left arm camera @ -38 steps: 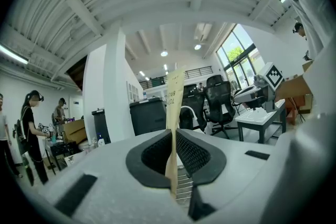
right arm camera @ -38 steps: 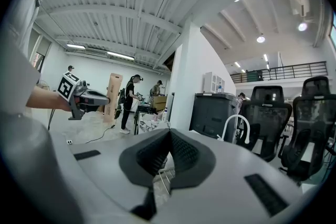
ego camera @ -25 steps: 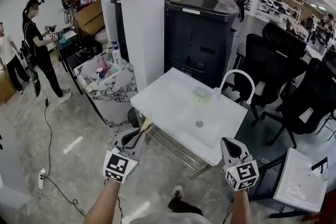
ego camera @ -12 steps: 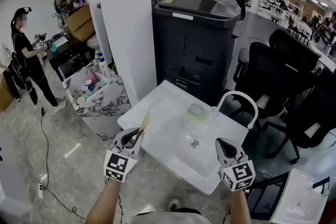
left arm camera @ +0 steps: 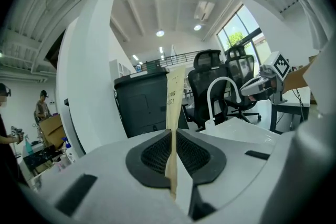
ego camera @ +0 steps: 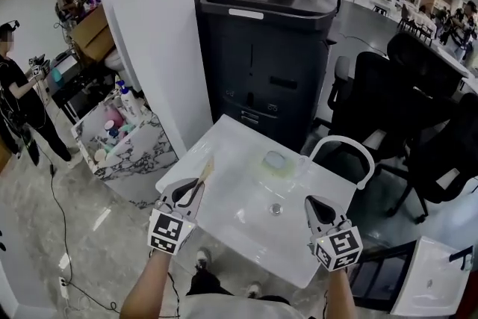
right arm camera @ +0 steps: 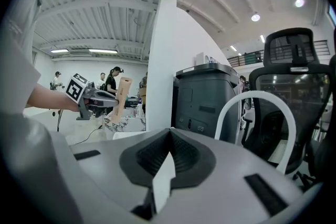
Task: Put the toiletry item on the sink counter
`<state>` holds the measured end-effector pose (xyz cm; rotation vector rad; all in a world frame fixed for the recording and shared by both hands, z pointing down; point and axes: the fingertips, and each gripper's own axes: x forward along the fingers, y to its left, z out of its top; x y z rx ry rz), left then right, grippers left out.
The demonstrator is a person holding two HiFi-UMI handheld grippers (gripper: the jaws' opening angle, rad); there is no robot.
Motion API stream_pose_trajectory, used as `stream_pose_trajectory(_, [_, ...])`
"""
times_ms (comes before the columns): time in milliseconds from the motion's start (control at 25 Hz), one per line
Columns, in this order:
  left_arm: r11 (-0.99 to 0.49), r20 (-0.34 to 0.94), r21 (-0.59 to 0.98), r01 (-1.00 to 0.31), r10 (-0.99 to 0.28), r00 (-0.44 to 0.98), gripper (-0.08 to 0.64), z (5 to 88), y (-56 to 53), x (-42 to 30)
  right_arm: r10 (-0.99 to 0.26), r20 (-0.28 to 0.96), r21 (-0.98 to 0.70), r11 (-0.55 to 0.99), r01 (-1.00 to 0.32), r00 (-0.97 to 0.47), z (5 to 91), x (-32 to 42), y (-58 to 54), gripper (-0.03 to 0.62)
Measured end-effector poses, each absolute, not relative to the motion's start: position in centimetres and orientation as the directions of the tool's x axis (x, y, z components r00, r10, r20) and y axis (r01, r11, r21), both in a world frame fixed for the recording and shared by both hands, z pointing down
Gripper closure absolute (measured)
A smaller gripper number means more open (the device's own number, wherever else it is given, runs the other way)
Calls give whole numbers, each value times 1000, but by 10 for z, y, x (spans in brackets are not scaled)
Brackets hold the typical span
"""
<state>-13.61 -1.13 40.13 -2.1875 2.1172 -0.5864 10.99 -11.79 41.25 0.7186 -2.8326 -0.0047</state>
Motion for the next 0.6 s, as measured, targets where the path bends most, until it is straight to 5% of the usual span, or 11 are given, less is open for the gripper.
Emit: stream_pose_trajectory(600, [-428, 427, -336, -839, -863, 270, 534, 456, -165, -234, -663, 316, 17, 719, -695, -678, 439, 30, -163, 597])
